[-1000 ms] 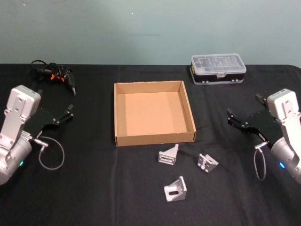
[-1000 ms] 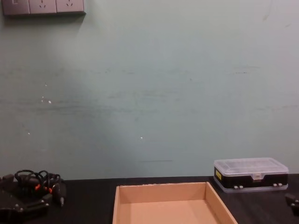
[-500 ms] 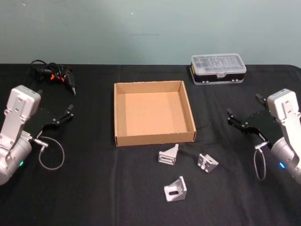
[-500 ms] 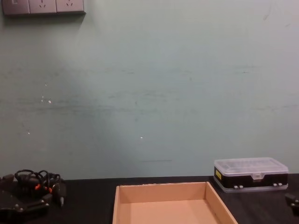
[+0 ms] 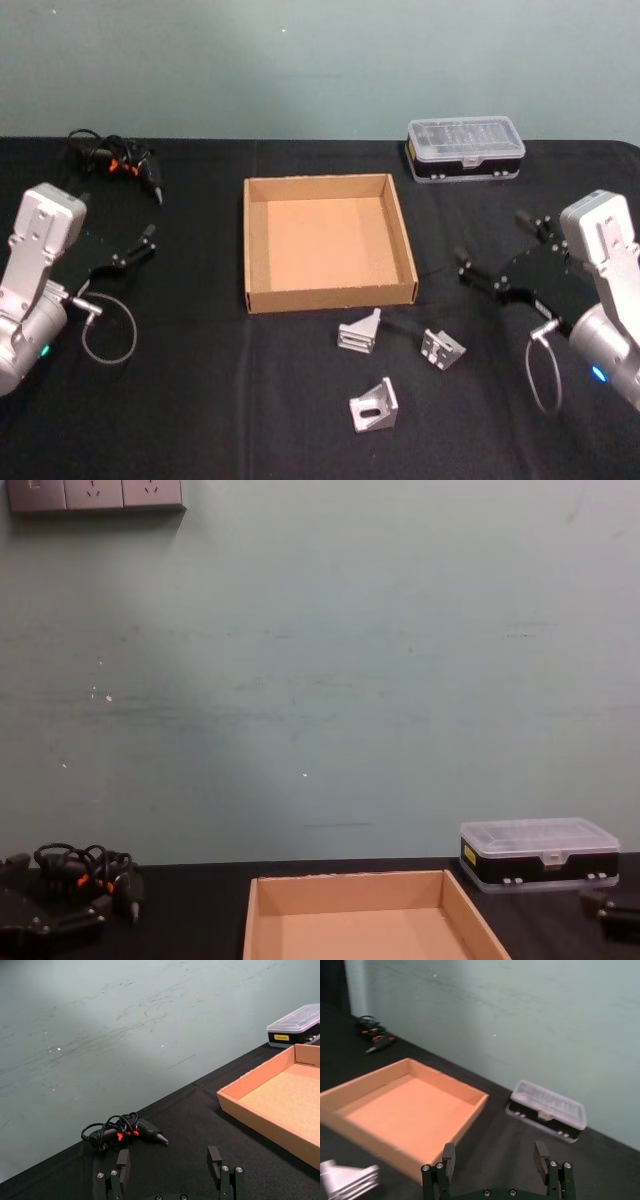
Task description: Use one hand to pick up the angle iron from the table and place it into the box.
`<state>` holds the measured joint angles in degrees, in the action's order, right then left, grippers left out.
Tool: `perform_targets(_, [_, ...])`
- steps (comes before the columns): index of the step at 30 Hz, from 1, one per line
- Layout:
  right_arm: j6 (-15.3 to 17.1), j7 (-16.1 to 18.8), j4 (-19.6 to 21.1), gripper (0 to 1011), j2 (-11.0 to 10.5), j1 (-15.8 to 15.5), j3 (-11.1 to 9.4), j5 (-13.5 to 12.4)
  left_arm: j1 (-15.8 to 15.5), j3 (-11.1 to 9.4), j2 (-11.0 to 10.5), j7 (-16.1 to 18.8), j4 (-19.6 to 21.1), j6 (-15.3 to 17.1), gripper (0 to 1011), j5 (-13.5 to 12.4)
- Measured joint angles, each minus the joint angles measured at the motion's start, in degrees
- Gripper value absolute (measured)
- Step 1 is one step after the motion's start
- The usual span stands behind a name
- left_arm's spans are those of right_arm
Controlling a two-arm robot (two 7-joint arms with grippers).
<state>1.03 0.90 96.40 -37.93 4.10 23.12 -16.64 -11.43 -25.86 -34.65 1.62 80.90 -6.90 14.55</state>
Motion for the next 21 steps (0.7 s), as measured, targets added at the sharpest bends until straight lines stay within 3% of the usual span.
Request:
perform_targets(7, [8.54,0.96,10.51,1000,-3.04,-6.74,-2.93,-4.11,0.0,0.0,0.0,0.0,0.0,0.0,1011,0.0])
perform_targets(12, [14.84,1.55,14.89,1000,-4.13,-10.41,-4.38,-6.61,0.0,0.0,0.0,0.0,0.0,0.0,1011,0.0])
perform_targets(18, [18.79,2.05,15.91,1000,-3.86,-11.51,-4.22,-7.14,0.0,0.0,0.0,0.0,0.0,0.0,1011,0.0])
perform_targets(21, [20.81,2.89,15.57,1000,-3.0,-10.85,-3.13,-6.8,0.0,0.0,0.0,0.0,0.0,0.0,1011,0.0])
